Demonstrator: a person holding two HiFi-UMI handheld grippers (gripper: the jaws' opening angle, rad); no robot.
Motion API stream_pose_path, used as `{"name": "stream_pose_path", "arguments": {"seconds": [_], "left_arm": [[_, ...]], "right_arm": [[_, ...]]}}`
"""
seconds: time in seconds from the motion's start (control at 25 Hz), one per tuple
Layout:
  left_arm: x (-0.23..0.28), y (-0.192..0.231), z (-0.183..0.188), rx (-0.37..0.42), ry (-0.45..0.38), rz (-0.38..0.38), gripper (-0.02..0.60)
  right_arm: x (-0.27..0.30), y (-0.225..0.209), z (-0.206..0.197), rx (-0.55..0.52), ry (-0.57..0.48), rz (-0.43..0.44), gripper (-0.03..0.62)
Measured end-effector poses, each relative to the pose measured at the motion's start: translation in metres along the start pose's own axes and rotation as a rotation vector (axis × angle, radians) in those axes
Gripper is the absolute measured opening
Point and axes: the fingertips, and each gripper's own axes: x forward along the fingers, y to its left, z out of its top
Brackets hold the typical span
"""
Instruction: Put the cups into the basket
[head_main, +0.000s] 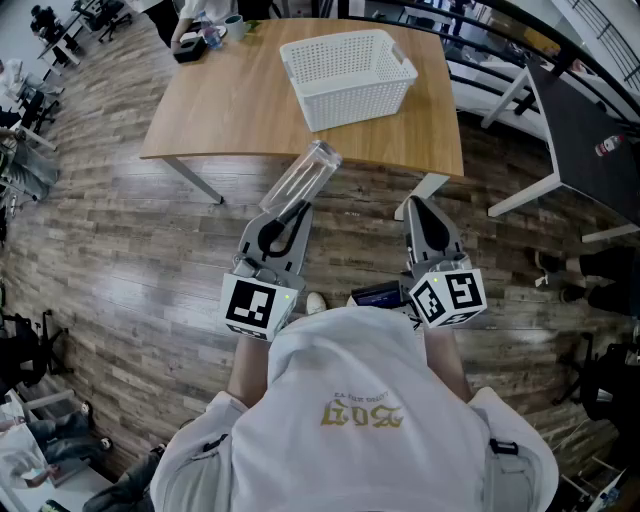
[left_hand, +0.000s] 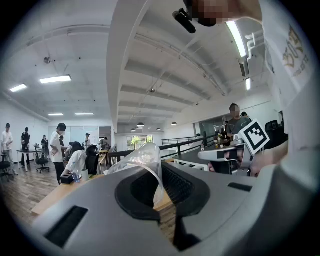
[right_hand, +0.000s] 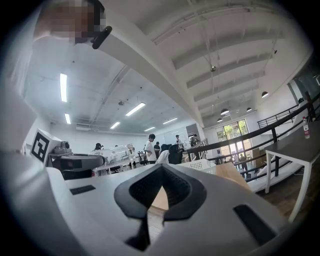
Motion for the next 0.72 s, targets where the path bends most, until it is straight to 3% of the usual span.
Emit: {"name": "stream_pose_path", "arguments": {"seconds": [0.72], "left_arm": [[0.018,0.003,-0.006,-0.012,0.021,0.002,0.023]], "right_arm": [[0.007,-0.019,-0.004,0.028,0.003,-0.013,0.011]]}}
